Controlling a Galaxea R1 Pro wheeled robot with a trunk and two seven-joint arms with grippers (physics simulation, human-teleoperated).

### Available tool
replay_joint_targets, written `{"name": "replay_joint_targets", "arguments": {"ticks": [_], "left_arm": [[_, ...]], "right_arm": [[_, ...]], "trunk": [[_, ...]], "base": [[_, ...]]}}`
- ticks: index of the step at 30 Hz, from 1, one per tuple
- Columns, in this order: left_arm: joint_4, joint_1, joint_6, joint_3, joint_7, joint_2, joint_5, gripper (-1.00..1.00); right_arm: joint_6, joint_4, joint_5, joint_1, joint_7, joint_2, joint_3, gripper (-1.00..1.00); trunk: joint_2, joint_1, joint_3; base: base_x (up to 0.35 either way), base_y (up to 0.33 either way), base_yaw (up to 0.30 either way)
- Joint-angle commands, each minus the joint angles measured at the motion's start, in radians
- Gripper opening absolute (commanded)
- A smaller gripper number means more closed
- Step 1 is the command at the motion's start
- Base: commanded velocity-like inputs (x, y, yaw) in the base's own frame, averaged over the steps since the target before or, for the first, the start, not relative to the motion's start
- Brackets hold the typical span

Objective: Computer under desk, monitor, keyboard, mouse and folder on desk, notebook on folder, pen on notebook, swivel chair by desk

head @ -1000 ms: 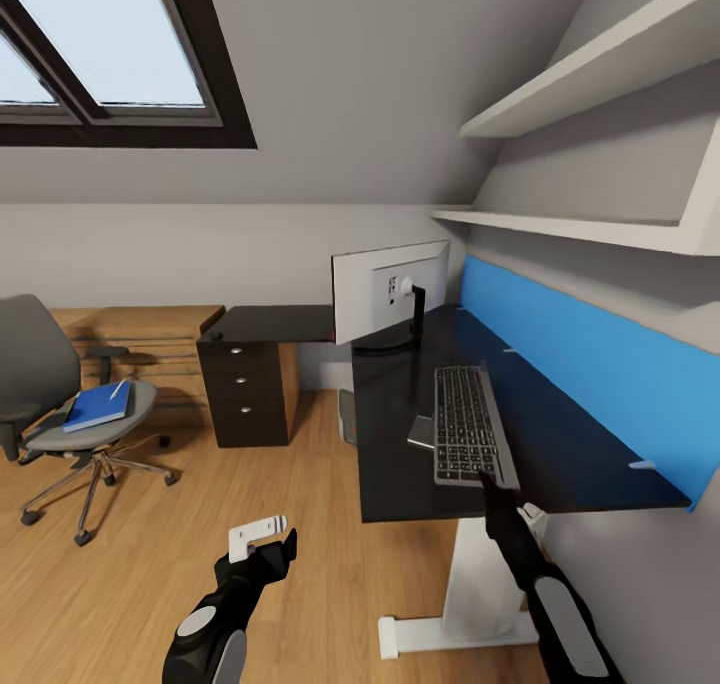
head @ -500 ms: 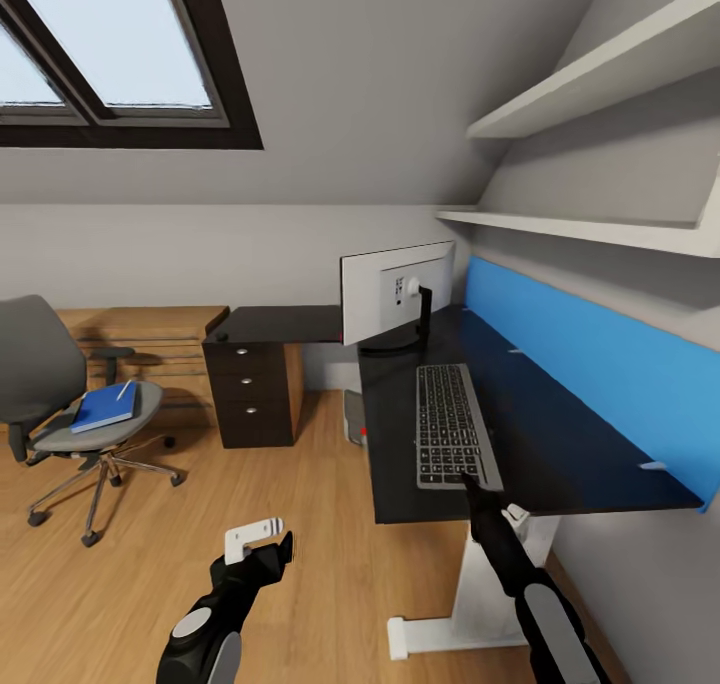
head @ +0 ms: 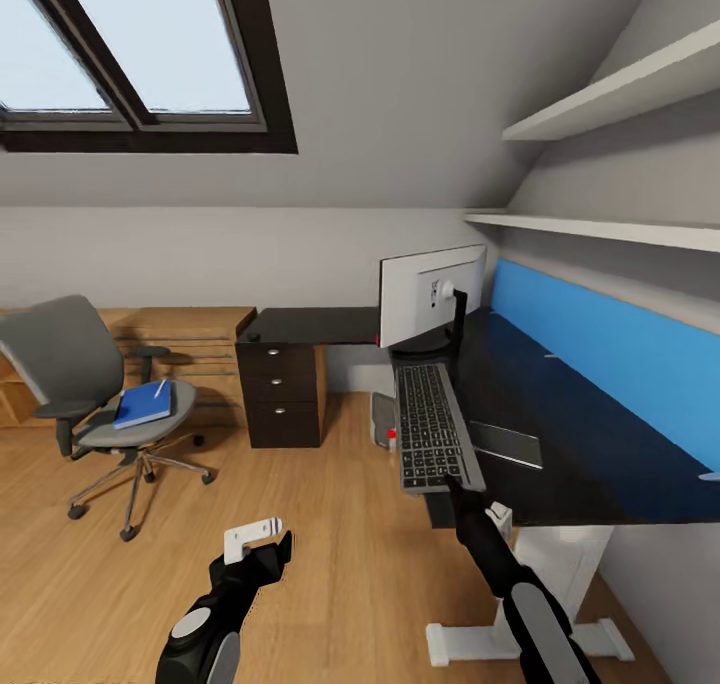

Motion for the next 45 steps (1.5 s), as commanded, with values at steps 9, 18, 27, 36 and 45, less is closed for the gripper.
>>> {"name": "replay_joint_targets", "arguments": {"ticks": [9,18,27,36,45], "left_arm": [[0.001,-0.001,0.0,-0.002,0.011,-0.001,0.009,1.0],[0.001,-0.001,-0.001,0.002,0.011,-0.001,0.012,1.0],[0.001,-0.001,-0.001,0.002,0.011,-0.001,0.012,1.0],[0.001,-0.001,-0.001,0.004,0.011,-0.001,0.011,1.0],[0.007,-0.001,0.002,0.0,0.011,-0.001,0.009,1.0]], "right_arm": [[0.012,0.003,-0.013,-0.001,0.004,0.0,0.018,-1.0],[0.014,0.006,-0.009,-0.001,0.008,-0.002,0.07,-1.0],[0.018,0.007,-0.005,-0.001,0.01,-0.008,0.089,-1.0],[0.055,0.007,-0.004,-0.001,0.012,-0.017,0.105,-1.0],[0.049,0.009,-0.008,-0.001,0.011,-0.013,0.104,-1.0]], "trunk": [[-0.001,0.0,0.01],[-0.001,0.0,0.016],[-0.001,0.0,0.016],[-0.001,0.0,0.016],[-0.001,0.0,0.016]], "base": [[0.0,0.044,0.187],[0.05,0.19,0.15],[0.084,0.284,0.01],[0.093,0.285,0.0],[0.182,0.254,0.0]]}}
